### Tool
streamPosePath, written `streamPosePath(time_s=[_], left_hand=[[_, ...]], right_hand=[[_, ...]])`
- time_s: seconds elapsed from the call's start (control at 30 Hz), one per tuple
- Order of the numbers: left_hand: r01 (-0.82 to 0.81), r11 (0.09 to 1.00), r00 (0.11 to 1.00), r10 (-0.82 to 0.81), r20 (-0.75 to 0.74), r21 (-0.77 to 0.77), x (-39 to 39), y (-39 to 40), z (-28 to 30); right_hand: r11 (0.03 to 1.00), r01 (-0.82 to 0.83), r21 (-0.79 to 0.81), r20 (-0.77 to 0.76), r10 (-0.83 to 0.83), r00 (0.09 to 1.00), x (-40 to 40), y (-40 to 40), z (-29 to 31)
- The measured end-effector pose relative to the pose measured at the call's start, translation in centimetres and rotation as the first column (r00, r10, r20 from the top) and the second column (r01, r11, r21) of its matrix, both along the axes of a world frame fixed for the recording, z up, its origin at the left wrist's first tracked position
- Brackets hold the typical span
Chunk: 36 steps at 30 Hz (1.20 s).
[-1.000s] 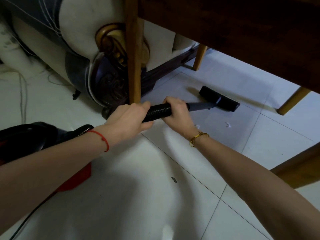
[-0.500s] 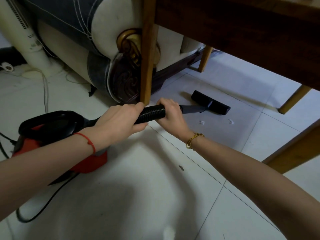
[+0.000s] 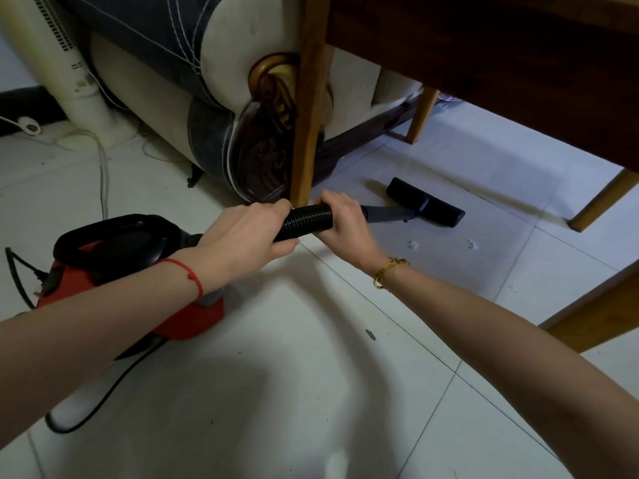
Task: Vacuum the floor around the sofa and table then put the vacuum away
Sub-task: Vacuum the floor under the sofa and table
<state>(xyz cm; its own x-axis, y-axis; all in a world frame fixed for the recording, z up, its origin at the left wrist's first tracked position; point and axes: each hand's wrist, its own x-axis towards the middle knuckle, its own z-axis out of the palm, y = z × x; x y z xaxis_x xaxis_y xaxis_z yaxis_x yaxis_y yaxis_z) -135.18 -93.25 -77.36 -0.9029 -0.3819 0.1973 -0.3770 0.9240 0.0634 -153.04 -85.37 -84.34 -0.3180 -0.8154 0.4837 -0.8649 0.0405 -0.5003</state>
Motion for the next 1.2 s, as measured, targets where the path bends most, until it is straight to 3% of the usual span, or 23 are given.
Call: streamPosePath(time_s=[0.97, 1.2], left_hand=[[0.141, 0.988, 0.981, -0.149, 0.128, 0.068, -19.9, 0.9, -5.7], [0.157, 0.982, 0.974, -0.171, 0.150, 0.101, -21.2, 1.2, -6.5]], right_hand=[[0.920, 0.304, 0.249, -0.041, -0.303, 0.952, -17.0, 4.1, -4.0], [0.918, 0.281, 0.279, -0.032, -0.284, 0.958, -18.0, 5.1, -4.4]])
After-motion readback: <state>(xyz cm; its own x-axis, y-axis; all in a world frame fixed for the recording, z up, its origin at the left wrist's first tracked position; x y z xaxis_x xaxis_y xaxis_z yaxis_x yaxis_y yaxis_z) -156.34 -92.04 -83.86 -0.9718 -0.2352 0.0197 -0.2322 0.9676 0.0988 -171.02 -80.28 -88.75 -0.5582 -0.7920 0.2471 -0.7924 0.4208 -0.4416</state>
